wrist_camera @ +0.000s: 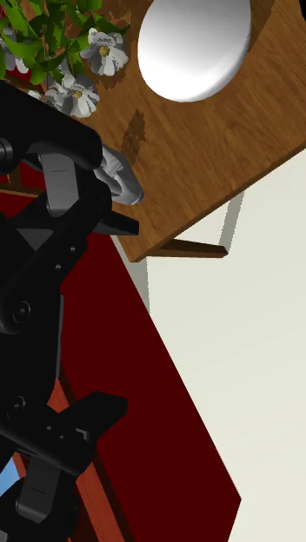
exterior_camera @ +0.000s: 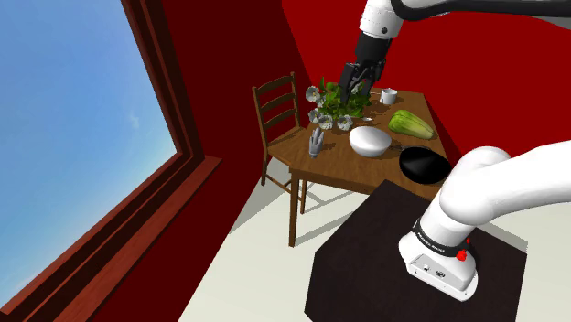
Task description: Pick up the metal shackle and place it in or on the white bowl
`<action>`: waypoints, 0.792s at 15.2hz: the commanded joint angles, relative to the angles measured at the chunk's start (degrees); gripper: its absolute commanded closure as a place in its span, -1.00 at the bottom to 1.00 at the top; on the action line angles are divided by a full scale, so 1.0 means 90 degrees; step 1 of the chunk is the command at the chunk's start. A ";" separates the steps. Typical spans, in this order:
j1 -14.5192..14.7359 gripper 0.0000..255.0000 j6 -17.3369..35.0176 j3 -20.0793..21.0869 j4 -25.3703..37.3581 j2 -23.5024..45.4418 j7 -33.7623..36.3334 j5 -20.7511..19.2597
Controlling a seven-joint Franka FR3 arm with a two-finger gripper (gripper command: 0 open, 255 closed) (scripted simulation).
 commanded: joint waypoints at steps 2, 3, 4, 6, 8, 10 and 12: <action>-0.0048 -1.00 0.0241 0.0055 -0.0116 0.0100 0.0091 -0.0035; -0.0099 -1.00 0.0483 0.0109 -0.0222 0.0210 0.0184 -0.0072; -0.0151 -1.00 0.0724 0.0163 -0.0320 0.0330 0.0281 -0.0113; -0.0262 -1.00 0.1205 0.0270 -0.0488 0.0597 0.0482 -0.0203; -0.0384 -1.00 0.1682 0.0376 -0.0618 0.0900 0.0696 -0.0308; -0.0517 -1.00 0.2151 0.0480 -0.0711 0.1238 0.0928 -0.0435; -0.0660 -1.00 0.2608 0.0583 -0.0765 0.1606 0.1181 -0.0589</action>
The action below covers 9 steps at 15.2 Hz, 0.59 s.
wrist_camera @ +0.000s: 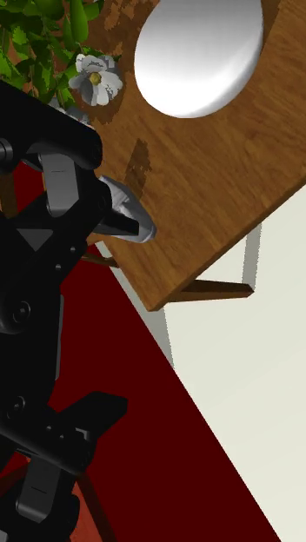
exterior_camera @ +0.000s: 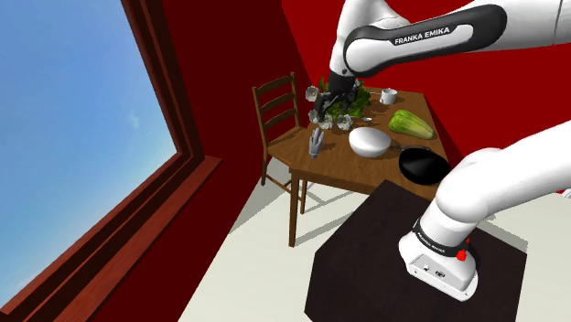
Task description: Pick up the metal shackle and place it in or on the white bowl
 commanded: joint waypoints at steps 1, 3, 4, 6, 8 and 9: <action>-0.0140 -1.00 0.0472 0.0121 -0.0059 0.0365 0.0291 -0.0159; -0.0306 -1.00 0.0901 0.0224 -0.0055 0.0773 0.0582 -0.0363; -0.0393 -1.00 0.1106 0.0274 -0.0039 0.0985 0.0740 -0.0481; -0.0574 -1.00 0.1494 0.0369 0.0024 0.1424 0.1082 -0.0754; -0.0760 -1.00 0.1845 0.0455 0.0126 0.1877 0.1463 -0.1081; -0.0852 -1.00 0.2006 0.0491 0.0192 0.2109 0.1670 -0.1266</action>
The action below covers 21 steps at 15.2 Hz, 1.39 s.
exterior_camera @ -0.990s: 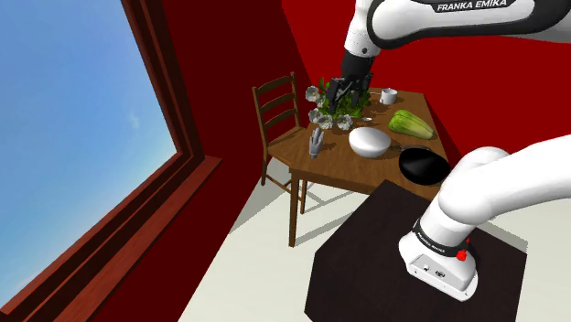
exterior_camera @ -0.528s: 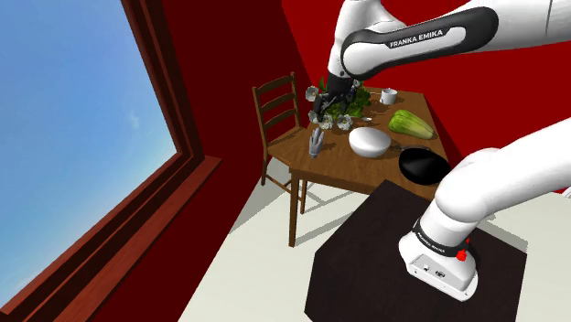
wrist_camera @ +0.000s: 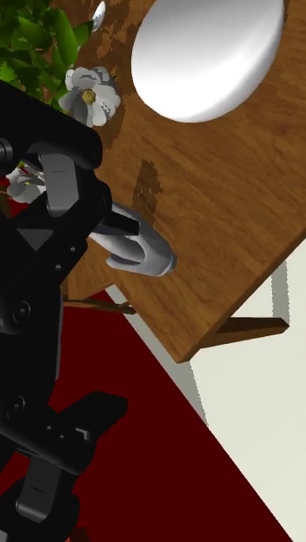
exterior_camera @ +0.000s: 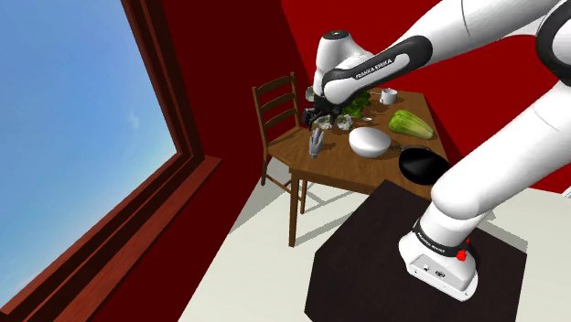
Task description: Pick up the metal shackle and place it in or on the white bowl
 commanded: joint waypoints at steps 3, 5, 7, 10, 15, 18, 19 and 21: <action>-0.0347 -1.00 0.0607 0.0095 0.0270 0.0909 0.0877 -0.0817; -0.0477 -1.00 0.0814 0.0092 0.0490 0.1385 0.1364 -0.1292; -0.0553 -1.00 0.0971 0.0030 0.0745 0.1860 0.1857 -0.1778; -0.0578 -1.00 0.1128 -0.0155 0.1187 0.2557 0.2559 -0.2461; -0.0486 -1.00 0.1250 -0.0548 0.1923 0.3527 0.3410 -0.3234; -0.0481 -1.00 0.1406 -0.0635 0.1999 0.3759 0.3511 -0.3383; -0.0480 -1.00 0.1456 -0.0664 0.2027 0.3837 0.3544 -0.3432; -0.0477 -1.00 0.1555 -0.0722 0.2088 0.3995 0.3609 -0.3529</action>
